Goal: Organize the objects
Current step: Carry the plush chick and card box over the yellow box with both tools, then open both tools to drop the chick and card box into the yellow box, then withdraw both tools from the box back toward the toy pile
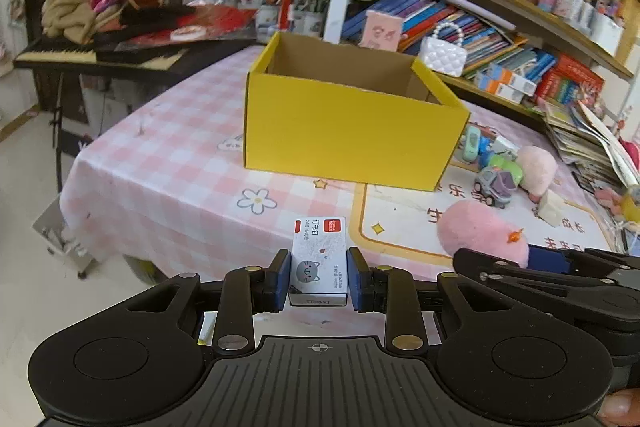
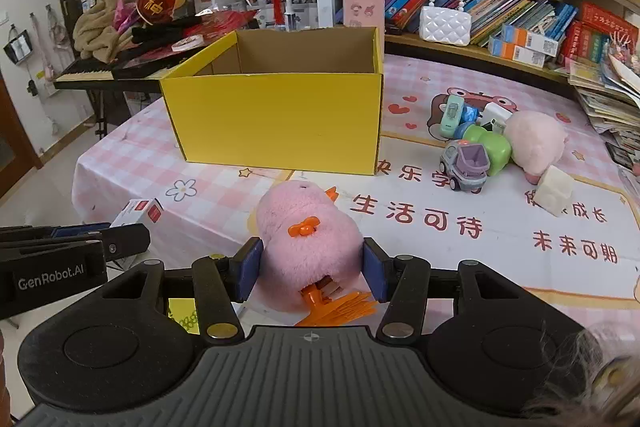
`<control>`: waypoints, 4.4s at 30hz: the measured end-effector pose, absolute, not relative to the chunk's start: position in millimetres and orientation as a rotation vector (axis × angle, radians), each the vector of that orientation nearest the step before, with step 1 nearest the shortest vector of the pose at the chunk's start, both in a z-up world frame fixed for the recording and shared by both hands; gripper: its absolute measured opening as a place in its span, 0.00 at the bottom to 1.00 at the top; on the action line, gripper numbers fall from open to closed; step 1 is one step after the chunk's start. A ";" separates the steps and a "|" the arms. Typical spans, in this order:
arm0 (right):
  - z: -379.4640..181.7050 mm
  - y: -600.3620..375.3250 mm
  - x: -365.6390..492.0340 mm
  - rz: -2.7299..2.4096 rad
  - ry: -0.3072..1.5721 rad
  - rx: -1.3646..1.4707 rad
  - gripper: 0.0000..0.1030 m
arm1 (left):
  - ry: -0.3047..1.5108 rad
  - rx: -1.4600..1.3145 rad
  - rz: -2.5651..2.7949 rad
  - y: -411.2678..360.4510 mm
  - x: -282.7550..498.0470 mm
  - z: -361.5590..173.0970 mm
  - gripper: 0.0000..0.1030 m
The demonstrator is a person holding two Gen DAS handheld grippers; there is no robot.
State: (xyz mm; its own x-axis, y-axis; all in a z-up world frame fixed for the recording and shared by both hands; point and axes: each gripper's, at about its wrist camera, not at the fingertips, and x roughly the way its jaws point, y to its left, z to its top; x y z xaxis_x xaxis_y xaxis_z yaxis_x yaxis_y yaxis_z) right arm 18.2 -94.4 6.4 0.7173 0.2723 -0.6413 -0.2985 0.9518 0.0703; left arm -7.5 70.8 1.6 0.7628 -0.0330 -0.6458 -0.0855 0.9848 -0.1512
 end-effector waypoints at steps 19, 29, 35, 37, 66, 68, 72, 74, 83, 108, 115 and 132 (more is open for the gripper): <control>33.0 -73.2 26.2 0.264 0.638 -0.037 0.49 | 0.643 -0.170 -0.058 86.7 8.4 23.2 0.27; 44.7 -67.8 71.3 0.287 0.620 -0.014 0.49 | 0.594 -0.134 -0.036 87.7 49.3 43.3 0.27; 53.3 -65.2 99.2 0.313 0.626 0.012 0.49 | 0.593 -0.145 -0.021 89.3 73.3 53.0 0.27; 55.8 -65.0 110.7 0.318 0.637 0.034 0.49 | 0.590 -0.141 -0.017 89.7 81.7 56.9 0.27; 30.2 -39.5 268.0 0.419 0.659 -0.249 0.49 | 0.690 -0.082 0.044 79.6 212.2 36.3 0.27; 25.7 -38.0 276.9 0.445 0.701 -0.268 0.49 | 0.709 -0.088 0.050 80.0 218.3 31.8 0.27; 18.6 -36.3 287.8 0.475 0.755 -0.306 0.49 | 0.729 -0.073 0.057 78.8 227.2 24.6 0.27; 15.0 -34.7 291.4 0.479 0.767 -0.330 0.49 | 0.739 -0.071 0.060 78.6 229.8 22.0 0.27; 10.3 -26.9 300.2 0.543 0.776 -0.401 0.49 | 0.771 -0.070 0.088 80.4 234.8 11.5 0.28; 73.7 -69.5 203.8 0.373 0.527 -0.235 0.59 | 0.584 -0.061 0.086 77.7 155.3 61.9 0.75; 61.0 -87.2 151.3 0.285 0.574 -0.177 0.61 | 0.605 -0.058 0.077 75.7 114.4 51.8 0.82; 20.3 -108.8 51.4 0.100 0.657 -0.096 0.66 | 0.680 -0.055 0.042 57.6 40.5 22.2 0.82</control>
State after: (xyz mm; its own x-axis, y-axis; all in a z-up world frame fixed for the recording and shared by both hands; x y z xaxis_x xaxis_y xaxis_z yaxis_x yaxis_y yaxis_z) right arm 51.4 -108.8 20.3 0.7874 0.0622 -0.6132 -0.1230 0.9907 -0.0575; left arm 40.5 57.6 22.2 0.7770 0.0205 -0.6291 -0.0568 0.9977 -0.0376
